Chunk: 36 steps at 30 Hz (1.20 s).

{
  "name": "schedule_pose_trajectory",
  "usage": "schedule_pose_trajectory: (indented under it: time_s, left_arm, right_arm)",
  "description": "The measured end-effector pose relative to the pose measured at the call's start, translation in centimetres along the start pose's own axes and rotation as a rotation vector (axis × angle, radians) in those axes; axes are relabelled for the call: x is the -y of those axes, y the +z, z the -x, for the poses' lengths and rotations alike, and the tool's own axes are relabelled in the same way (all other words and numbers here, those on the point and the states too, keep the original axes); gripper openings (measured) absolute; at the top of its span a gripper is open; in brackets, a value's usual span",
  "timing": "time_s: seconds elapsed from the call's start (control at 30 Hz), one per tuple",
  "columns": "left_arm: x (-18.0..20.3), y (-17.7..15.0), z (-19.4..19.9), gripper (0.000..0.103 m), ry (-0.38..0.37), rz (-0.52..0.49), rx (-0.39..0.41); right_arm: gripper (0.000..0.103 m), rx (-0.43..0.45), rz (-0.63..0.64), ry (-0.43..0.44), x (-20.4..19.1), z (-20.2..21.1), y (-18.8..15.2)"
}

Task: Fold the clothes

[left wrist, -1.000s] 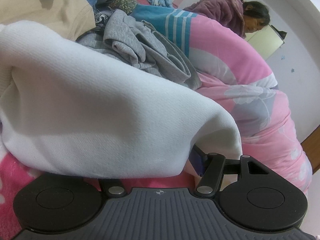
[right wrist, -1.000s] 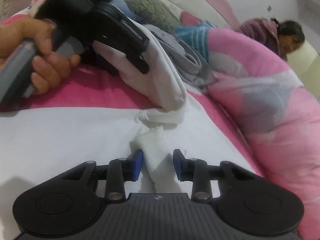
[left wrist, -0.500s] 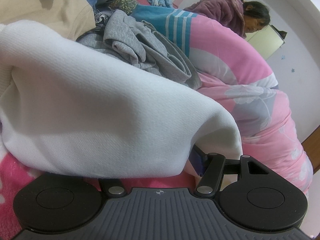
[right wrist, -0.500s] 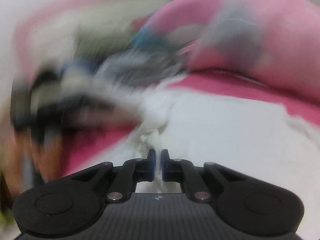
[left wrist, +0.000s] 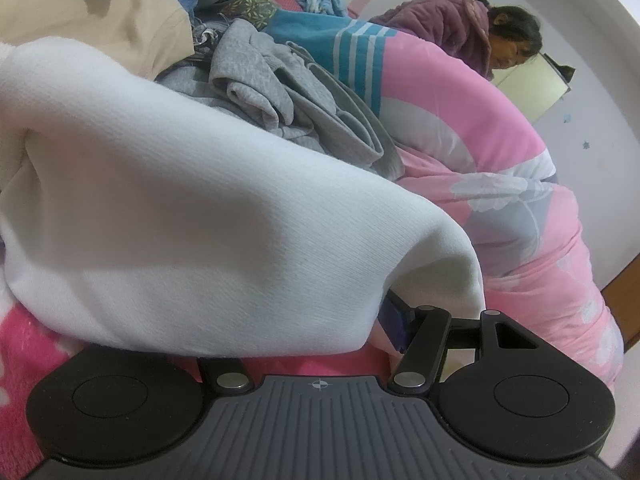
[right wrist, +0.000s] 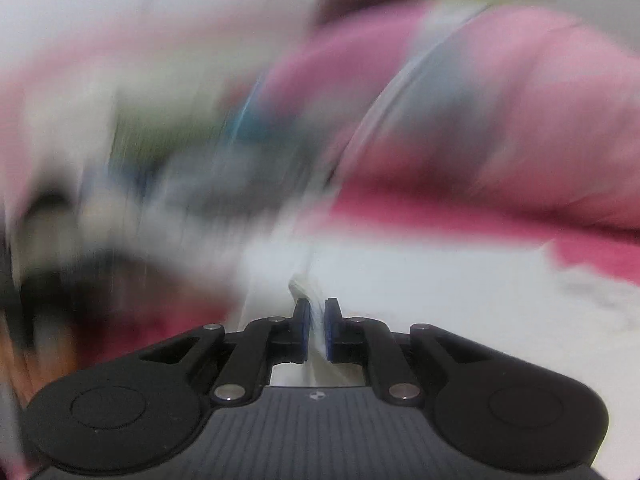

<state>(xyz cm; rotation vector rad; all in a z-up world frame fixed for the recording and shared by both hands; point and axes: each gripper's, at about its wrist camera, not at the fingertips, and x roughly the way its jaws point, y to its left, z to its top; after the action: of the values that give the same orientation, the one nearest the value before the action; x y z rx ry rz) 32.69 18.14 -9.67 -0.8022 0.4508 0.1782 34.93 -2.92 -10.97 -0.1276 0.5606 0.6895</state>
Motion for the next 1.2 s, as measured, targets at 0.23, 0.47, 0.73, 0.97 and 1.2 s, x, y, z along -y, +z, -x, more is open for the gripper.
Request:
schedule_pose_trajectory:
  time_s: [0.23,0.47,0.73,0.97,1.2]
  left_arm:
    - [-0.1,0.1,0.0,0.062,-0.005,0.013,-0.002]
    - [-0.1,0.0,0.1,0.062,-0.003,0.019,0.001]
    - [0.0,0.0,0.1,0.062,0.002,0.001,0.005]
    - [0.8,-0.5,0.3,0.062,0.041,-0.061,0.009]
    - [2.2,-2.3,1.8,0.062,0.137,-0.090,0.049]
  right_arm:
    - [0.039,0.036,0.004,0.121,0.1,3.0,1.5]
    - [0.031,0.076,-0.237,-0.182,7.3,4.9,3.3]
    - [0.027,-0.115,-0.074,-0.342,3.1,-2.4,-1.3]
    - [0.027,0.046,-0.063,-0.386,2.7,3.2,2.8]
    - [0.049,0.119,0.202,-0.056,-5.4,5.3,11.8]
